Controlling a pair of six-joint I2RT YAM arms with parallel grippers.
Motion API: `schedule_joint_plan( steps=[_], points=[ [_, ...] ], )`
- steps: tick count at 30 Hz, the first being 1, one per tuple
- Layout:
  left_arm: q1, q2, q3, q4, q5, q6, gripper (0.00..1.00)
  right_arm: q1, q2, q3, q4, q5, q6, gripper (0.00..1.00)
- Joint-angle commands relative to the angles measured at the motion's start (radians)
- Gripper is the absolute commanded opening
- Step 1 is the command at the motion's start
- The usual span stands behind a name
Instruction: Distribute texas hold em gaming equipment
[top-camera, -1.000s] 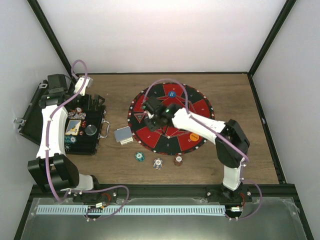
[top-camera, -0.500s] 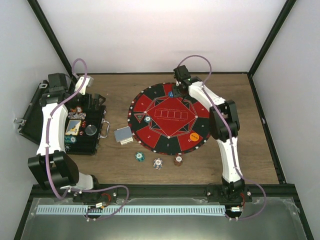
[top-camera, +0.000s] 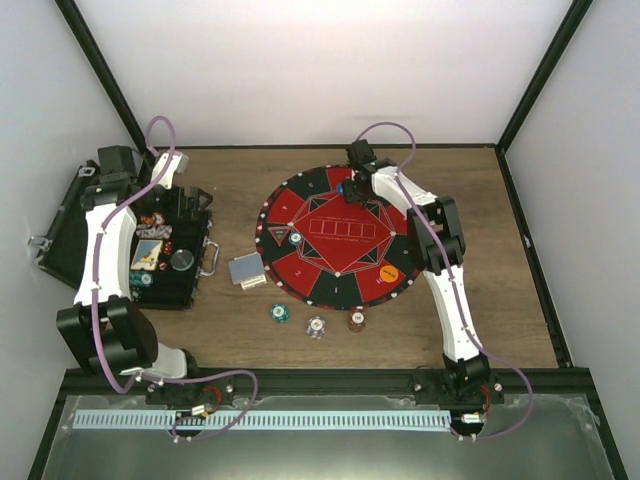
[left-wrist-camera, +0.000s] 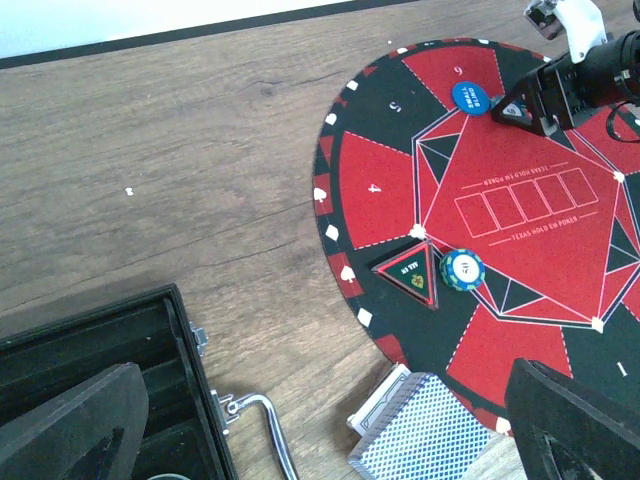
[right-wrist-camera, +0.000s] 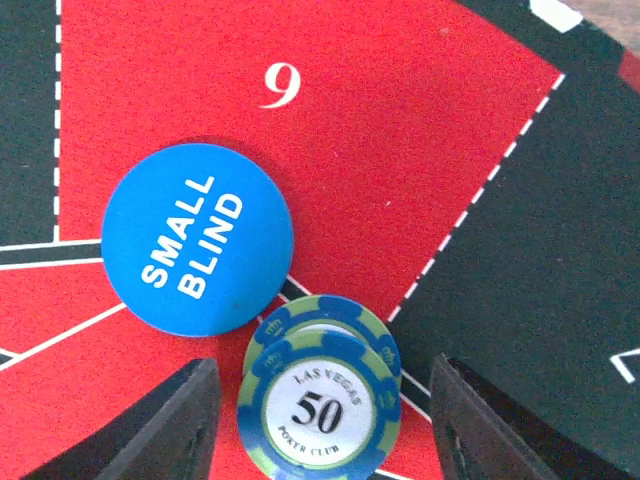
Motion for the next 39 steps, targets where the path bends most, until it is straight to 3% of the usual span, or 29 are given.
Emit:
schedule_joint_plan(
  steps=[1,6,10,20,29,39],
  points=[
    [0.007,0.007,0.009,0.011,0.025,0.017,1.00,0.002,-0.052,0.048,-0.041,0.025,0.014,0.64],
    [0.006,0.007,0.008,-0.001,0.013,0.018,1.00,0.030,-0.175,-0.042,-0.032,0.045,0.020,0.70],
    [0.008,-0.004,0.009,-0.010,0.008,0.018,1.00,0.123,-0.323,-0.203,0.002,0.076,0.015,0.71],
    [0.009,-0.029,0.013,-0.042,-0.009,0.024,1.00,0.538,-0.640,-0.627,0.087,0.030,0.130,0.85],
    [0.010,-0.046,0.017,-0.051,-0.018,0.022,1.00,0.774,-0.593,-0.687,0.106,-0.060,0.196,0.88],
    [0.010,-0.050,0.022,-0.052,-0.026,0.027,1.00,0.800,-0.475,-0.663,0.092,-0.075,0.175,0.87]
  ],
)
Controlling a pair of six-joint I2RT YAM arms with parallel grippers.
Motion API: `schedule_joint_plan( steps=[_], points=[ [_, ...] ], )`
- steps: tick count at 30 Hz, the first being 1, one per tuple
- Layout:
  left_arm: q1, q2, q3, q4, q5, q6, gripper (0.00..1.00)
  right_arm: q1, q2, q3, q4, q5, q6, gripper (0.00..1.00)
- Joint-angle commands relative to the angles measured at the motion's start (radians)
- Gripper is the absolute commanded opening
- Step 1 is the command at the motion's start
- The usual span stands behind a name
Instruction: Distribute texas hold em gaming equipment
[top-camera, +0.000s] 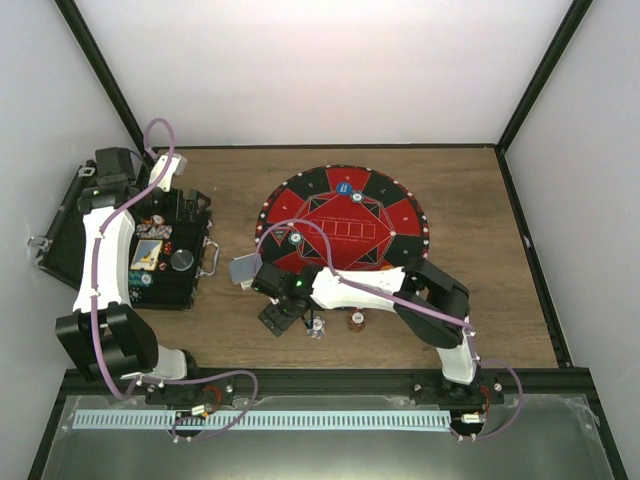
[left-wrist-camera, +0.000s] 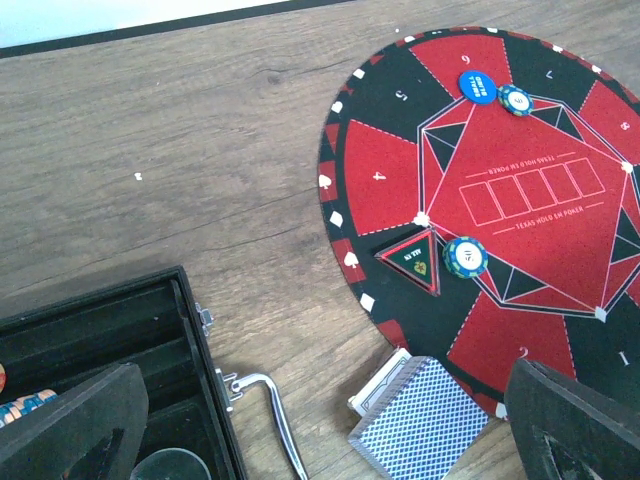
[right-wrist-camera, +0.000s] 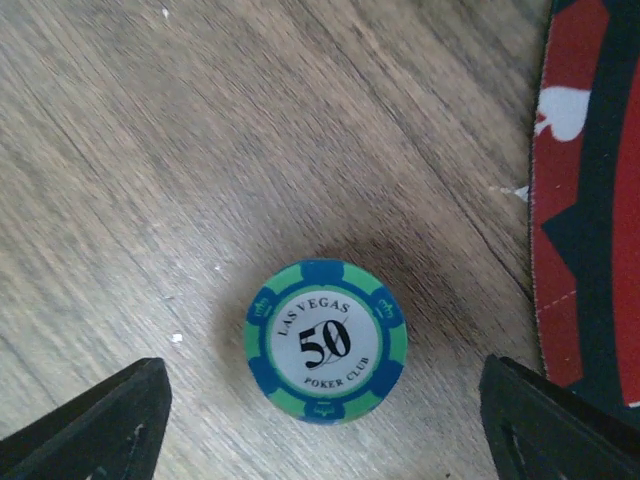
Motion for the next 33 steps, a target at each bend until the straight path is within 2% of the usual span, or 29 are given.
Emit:
schedule_joint_plan(
  steps=[1,9,14,22,29,33],
  points=[
    [0.008,-0.020,0.023,-0.012,0.000,0.021,1.00,0.002,0.025,0.037,-0.006,-0.004,0.001,0.85],
    [0.007,-0.020,0.022,-0.009,-0.001,0.021,1.00,0.003,0.051,0.057,0.000,0.009,0.002,0.66],
    [0.008,-0.019,0.022,-0.008,0.001,0.020,1.00,0.003,0.059,0.064,-0.001,0.015,-0.003,0.59],
    [0.008,-0.020,0.025,-0.007,0.000,0.018,1.00,0.003,0.077,0.082,-0.007,0.029,-0.010,0.58],
    [0.009,-0.020,0.025,-0.008,-0.002,0.021,1.00,0.003,0.076,0.091,-0.008,0.037,-0.009,0.40],
    [0.009,-0.018,0.025,-0.008,0.003,0.019,1.00,0.003,0.066,0.096,-0.012,0.044,-0.009,0.37]
  ],
)
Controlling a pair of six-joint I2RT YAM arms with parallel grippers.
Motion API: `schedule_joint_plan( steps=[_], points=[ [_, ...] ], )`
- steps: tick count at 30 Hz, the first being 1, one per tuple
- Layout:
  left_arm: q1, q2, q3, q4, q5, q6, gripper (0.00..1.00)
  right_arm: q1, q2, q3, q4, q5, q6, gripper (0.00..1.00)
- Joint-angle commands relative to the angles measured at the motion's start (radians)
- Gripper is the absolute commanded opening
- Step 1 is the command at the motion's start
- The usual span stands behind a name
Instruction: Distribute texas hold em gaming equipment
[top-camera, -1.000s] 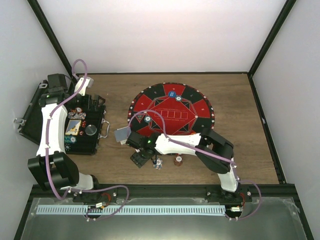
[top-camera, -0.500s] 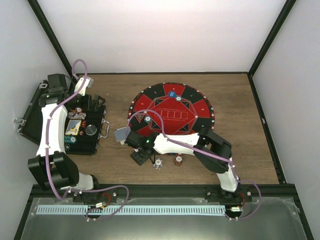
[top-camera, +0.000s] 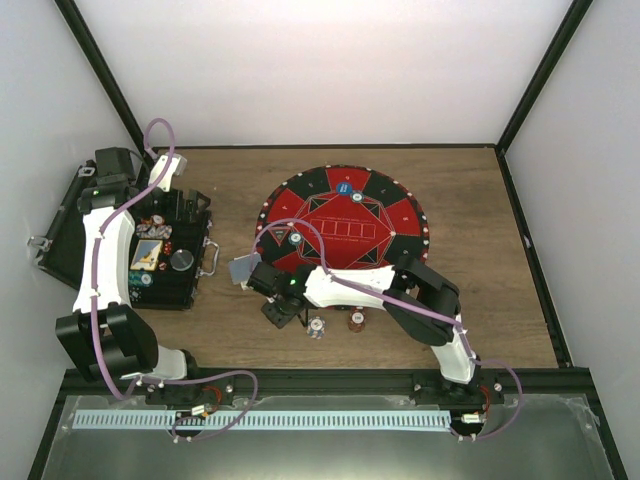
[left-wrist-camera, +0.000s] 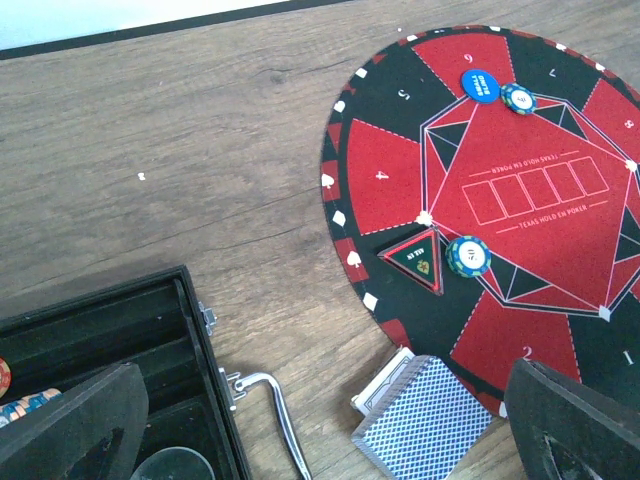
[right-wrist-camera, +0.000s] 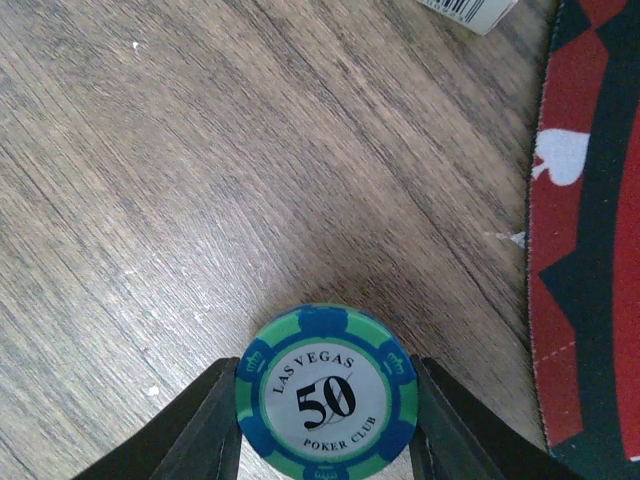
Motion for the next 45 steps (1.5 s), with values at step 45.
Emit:
schedule_joint_plan(
  steps=[45],
  points=[
    [0.009,-0.008,0.065,-0.039,0.024,0.023,1.00,-0.578,-0.315,-0.470,0.137,0.122,0.039,0.35]
  ],
)
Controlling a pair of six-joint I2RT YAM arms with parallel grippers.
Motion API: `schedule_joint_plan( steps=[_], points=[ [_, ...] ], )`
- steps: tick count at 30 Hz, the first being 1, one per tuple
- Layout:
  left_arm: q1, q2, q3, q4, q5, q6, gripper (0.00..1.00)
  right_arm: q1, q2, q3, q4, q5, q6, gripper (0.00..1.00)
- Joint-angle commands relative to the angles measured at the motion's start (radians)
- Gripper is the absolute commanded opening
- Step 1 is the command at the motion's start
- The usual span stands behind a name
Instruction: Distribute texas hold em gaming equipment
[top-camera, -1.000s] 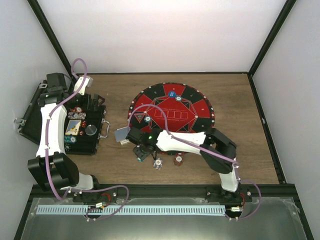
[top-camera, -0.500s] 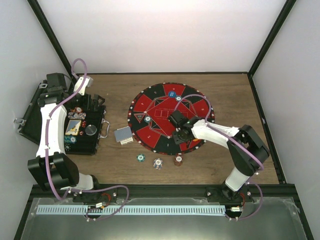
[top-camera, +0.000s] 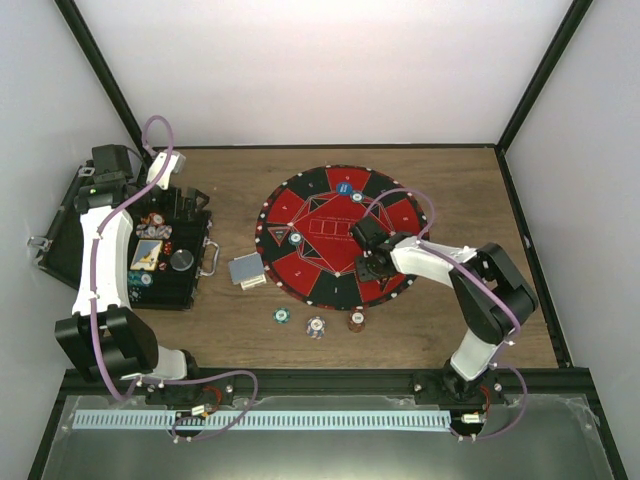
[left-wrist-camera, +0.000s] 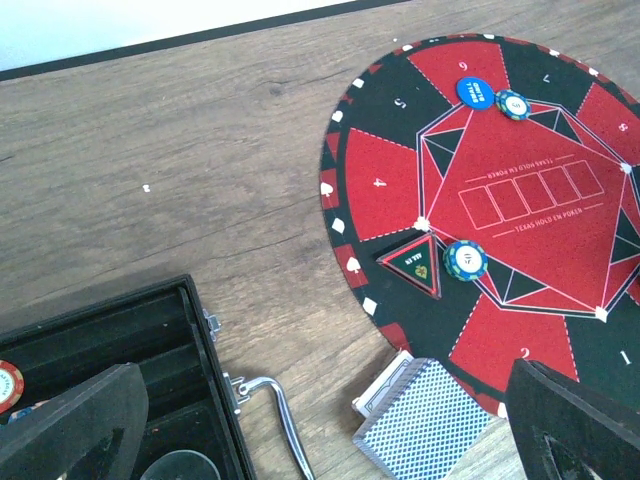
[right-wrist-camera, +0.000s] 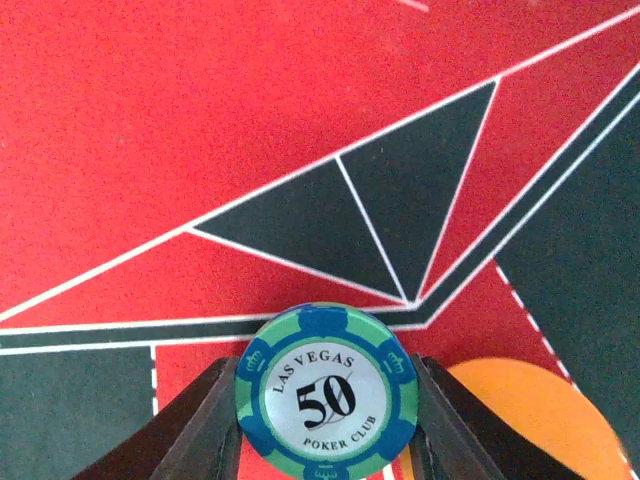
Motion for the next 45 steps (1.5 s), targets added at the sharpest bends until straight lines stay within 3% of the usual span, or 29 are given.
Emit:
schedule_joint_plan(
  steps=[1,5,7,18,25,34,45],
  points=[
    [0.007,-0.002,0.035,-0.015,0.021,0.010,1.00,-0.016,0.022,-0.009,0.041,0.016,-0.005,0.40],
    [0.006,0.000,0.041,-0.018,0.023,0.009,1.00,-0.017,0.011,-0.012,0.026,0.029,0.006,0.61],
    [0.007,0.003,0.042,-0.019,0.027,0.010,1.00,-0.017,-0.008,-0.009,0.015,0.036,0.008,0.66],
    [0.007,0.003,0.048,-0.023,0.033,0.008,1.00,-0.002,-0.147,0.097,-0.133,0.097,0.018,0.68],
    [0.006,0.006,0.045,-0.022,0.039,0.011,1.00,0.204,-0.244,0.182,-0.222,0.028,0.059,0.75],
    [0.006,0.005,0.043,-0.020,0.035,0.008,1.00,0.499,-0.138,0.223,-0.255,-0.073,0.148,0.80],
    [0.007,0.000,0.043,-0.025,0.029,0.015,1.00,0.595,-0.027,0.176,-0.206,-0.120,0.188,0.80]
  ],
)
